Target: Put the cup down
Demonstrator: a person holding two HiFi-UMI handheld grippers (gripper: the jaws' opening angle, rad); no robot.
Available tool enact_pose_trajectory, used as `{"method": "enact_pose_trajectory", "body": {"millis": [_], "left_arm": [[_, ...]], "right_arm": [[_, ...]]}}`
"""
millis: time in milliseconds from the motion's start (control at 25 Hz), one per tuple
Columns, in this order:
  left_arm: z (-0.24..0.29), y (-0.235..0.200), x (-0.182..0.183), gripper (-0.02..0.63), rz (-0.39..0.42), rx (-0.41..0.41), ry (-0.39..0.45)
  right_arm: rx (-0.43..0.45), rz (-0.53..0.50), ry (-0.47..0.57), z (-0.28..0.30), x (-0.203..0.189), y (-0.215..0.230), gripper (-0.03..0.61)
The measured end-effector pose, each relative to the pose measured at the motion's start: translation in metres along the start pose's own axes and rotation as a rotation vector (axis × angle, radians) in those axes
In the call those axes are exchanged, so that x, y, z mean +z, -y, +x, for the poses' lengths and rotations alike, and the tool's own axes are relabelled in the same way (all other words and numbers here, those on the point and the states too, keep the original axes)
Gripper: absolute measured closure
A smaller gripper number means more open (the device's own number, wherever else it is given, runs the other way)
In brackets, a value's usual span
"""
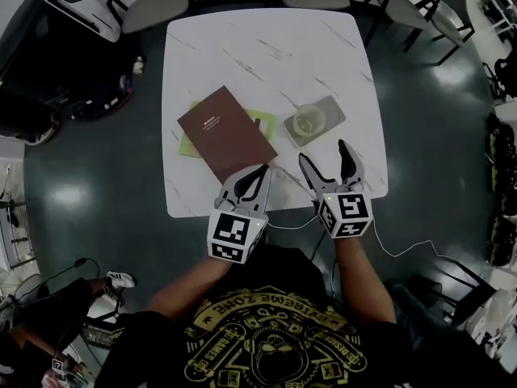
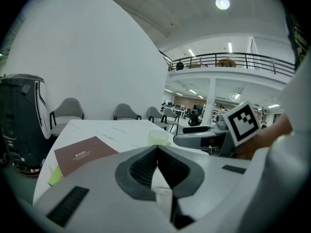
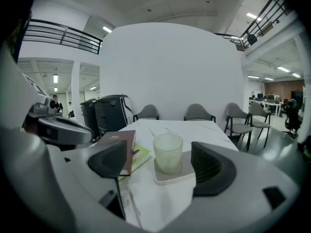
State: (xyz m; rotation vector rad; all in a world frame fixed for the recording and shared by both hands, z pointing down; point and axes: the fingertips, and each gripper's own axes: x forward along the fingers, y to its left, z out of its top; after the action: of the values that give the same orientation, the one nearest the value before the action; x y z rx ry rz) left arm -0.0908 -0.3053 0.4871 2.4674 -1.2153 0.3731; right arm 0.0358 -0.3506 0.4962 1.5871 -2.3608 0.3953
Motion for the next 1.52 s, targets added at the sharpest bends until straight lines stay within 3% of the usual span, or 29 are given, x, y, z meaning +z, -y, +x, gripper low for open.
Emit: {"method": "enact_pose_trajectory", "body": {"millis": [160,400,600,760,840,1200,1520], "left_arm": [[-0.008,0.022,-0.004,0.603,0.002,-0.013,0.005],[-0.027,0.065,-0.006,0.603,0.019,-0.041,0.020],[-0.044,0.103,-0.010,0.603,0.031,-0.059,0.025],[-0.053,0.133,-0.014,0.604,0.052,-0.074,0.023],[-0.058,0.149,-0.018,0.604,0.065,-0.081,0.017],[-0.081,0.219,-0.035,0.604,0.107,-0.120,0.015],[-0.101,0.294,-0.046,0.604,0.131,-0.212,0.046]], "right_arm": [[0.027,0.021,0.042,-0.036,0.008,-0.011,0.164],[0.061,0.010,0.065,-0.097,0.012,-0.025,0.315],[0.080,-0.001,0.059,-0.146,0.003,-0.034,0.403],[0.057,-0.021,0.048,-0.183,-0.012,-0.031,0.527],[0.048,-0.017,0.039,-0.201,-0.022,-0.029,0.556],[0.047,0.004,0.057,-0.279,-0.046,-0.034,0.572],[-0.047,0.038,0.073,-0.356,-0.068,-0.014,0.572]]}}
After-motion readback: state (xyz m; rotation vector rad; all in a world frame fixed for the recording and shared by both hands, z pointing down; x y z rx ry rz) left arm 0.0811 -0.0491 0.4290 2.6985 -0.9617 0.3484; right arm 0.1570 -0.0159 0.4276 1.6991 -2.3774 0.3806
